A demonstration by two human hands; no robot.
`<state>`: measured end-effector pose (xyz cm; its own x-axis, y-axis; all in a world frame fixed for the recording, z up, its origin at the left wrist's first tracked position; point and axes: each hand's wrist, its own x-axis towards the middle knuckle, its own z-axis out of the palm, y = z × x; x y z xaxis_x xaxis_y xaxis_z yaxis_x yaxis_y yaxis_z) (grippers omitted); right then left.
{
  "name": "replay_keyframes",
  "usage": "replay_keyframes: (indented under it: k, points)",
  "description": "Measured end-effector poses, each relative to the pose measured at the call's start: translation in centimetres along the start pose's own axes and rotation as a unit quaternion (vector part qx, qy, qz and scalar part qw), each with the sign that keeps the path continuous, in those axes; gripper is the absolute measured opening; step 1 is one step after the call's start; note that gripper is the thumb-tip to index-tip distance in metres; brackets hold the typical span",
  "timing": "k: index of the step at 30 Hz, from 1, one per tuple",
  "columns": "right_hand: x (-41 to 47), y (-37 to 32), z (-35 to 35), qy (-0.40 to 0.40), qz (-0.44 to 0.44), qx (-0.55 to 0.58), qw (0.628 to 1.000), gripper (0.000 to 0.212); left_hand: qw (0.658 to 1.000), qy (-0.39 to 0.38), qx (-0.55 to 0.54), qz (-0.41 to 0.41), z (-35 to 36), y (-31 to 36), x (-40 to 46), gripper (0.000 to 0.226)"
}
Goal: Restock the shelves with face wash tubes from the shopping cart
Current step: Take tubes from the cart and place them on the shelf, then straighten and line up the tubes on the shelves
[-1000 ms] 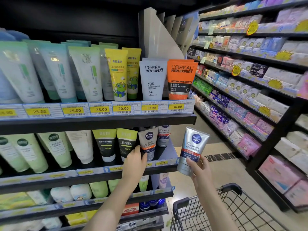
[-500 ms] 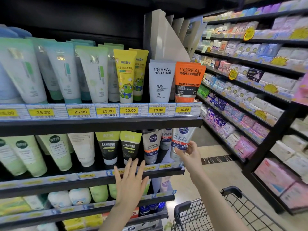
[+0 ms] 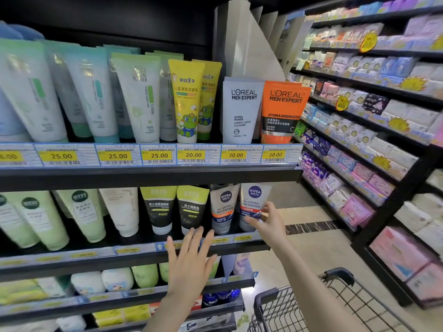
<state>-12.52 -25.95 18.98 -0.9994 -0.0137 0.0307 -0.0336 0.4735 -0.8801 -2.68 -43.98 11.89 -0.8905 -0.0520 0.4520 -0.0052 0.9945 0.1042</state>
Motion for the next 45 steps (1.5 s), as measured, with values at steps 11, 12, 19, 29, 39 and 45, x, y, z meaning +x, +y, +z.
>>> replay_keyframes:
  k: [11,12,19,29,39,45]
  points:
    - [0.2,0.3,0.4,0.009,0.023,-0.025,0.999,0.047,0.999,0.046,0.007,0.009,0.4,0.0,0.2,0.047]
    - [0.3,0.3,0.4,0.008,0.024,-0.026,0.999,0.047,0.999,0.048,0.007,0.009,0.3,0.0,0.2,0.047]
    - [0.2,0.0,0.4,0.009,0.036,-0.027,0.999,0.060,0.999,0.051,0.006,0.013,0.0,0.0,0.2,0.047]
    - [-2.6,-1.3,-1.2,0.087,-0.024,-0.126,0.988,0.045,1.000,0.004,0.005,0.003,-2.9,0.2,1.0,0.049]
    - [-7.4,-6.0,-3.1,0.106,-0.126,-0.320,0.933,0.039,0.998,0.066,0.009,0.024,-10.8,0.0,4.1,0.032]
    - [-9.8,-9.7,-5.1,0.127,-0.170,-0.346,0.914,0.040,0.996,0.077,0.009,0.041,-15.9,0.8,5.4,0.030]
